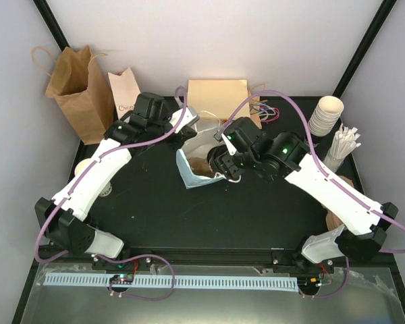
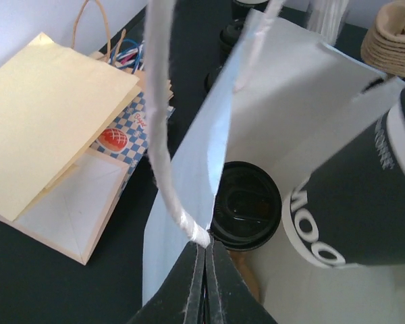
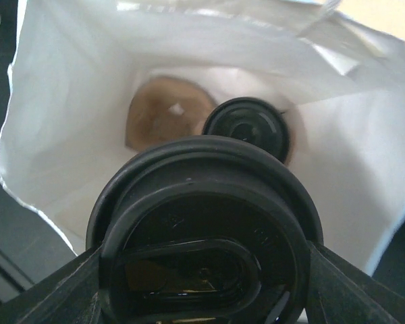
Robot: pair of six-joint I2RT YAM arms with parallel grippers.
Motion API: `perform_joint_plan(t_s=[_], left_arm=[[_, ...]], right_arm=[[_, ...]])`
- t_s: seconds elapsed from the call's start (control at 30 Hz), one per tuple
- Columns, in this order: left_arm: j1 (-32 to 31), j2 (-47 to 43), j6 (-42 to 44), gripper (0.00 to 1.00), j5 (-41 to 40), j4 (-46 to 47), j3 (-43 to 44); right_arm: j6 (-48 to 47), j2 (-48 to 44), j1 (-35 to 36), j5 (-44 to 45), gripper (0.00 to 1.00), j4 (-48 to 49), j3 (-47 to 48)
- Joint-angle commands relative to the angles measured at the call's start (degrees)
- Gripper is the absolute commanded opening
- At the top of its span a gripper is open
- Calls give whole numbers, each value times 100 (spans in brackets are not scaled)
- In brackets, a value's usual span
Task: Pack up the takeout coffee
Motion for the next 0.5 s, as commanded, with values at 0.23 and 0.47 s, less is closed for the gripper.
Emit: perform_joint_plan(t_s=[0.23, 0.47], left_arm=[[-349, -1191, 438, 2, 63, 309, -665], [-1001, -2317, 431, 1, -300, 691, -1760]], right_arm=[[274, -717, 665, -835, 57, 129, -927], [810, -1119, 1548, -456, 56, 501, -1659]])
